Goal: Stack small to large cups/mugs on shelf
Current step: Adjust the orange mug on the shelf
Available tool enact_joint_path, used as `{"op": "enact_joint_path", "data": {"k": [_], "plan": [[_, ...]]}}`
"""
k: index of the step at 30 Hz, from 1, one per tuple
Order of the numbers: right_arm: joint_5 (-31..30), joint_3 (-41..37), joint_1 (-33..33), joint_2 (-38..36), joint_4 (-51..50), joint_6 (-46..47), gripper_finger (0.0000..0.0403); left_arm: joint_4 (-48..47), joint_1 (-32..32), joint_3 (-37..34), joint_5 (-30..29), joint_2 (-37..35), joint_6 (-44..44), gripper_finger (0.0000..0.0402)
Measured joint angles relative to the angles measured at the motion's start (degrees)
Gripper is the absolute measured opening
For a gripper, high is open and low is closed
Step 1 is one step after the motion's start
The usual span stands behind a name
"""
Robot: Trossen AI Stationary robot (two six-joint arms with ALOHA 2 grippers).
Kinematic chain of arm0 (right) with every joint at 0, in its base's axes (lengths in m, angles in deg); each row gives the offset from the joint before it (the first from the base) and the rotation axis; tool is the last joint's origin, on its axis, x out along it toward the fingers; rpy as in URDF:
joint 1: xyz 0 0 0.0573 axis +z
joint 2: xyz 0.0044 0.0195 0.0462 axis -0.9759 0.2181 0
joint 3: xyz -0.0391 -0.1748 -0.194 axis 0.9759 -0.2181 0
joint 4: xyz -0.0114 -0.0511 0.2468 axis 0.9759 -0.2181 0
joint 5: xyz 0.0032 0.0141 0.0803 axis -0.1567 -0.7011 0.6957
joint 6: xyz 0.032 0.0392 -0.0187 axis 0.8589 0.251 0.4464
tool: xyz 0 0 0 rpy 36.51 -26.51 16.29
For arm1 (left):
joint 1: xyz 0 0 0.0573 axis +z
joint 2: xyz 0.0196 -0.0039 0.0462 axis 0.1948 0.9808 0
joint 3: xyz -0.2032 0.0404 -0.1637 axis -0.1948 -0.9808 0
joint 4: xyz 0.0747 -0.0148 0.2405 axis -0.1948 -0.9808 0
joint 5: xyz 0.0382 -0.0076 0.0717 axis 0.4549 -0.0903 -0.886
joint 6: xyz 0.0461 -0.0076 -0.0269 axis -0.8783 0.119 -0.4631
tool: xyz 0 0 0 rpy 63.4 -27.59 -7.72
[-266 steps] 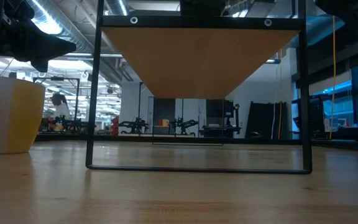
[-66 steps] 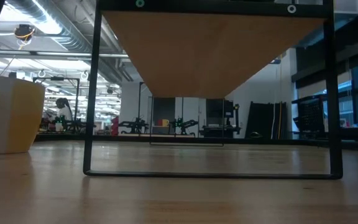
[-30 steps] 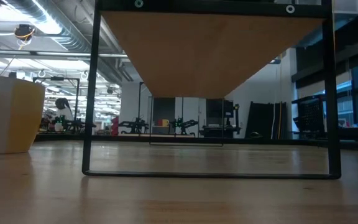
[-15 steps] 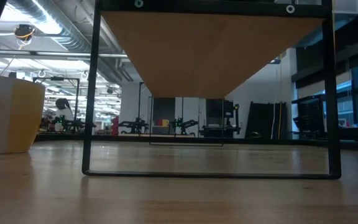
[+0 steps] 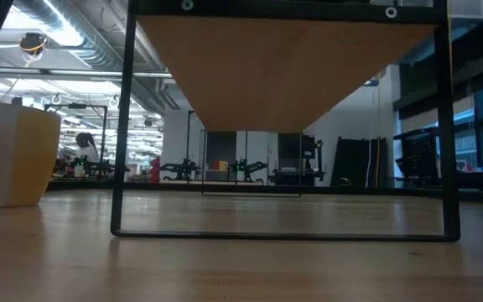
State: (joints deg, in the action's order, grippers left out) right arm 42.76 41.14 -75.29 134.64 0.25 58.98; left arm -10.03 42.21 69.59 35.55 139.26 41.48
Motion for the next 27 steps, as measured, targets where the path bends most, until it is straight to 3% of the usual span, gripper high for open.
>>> {"op": "enact_joint_path", "data": {"k": [9, 16, 27], "plan": [[1.0, 0.0, -0.7, 2.6, 0.9, -2.0, 0.0069, -5.6, -0.5, 0.0, -0.1, -0.3, -0.6, 0.0000], [-2.0, 0.0, -2.8, 1.9, -1.0, -3.2, 0.0069, -10.0, -0.4, 0.0, -0.1, -0.5, -0.6, 0.0000], [-2.0, 0.0, -6.0, 1.8, -3.4, -6.8, 0.0069, -10.9, -1.9, 0.0, 0.1, -0.5, 0.5, 0.0000]]}}
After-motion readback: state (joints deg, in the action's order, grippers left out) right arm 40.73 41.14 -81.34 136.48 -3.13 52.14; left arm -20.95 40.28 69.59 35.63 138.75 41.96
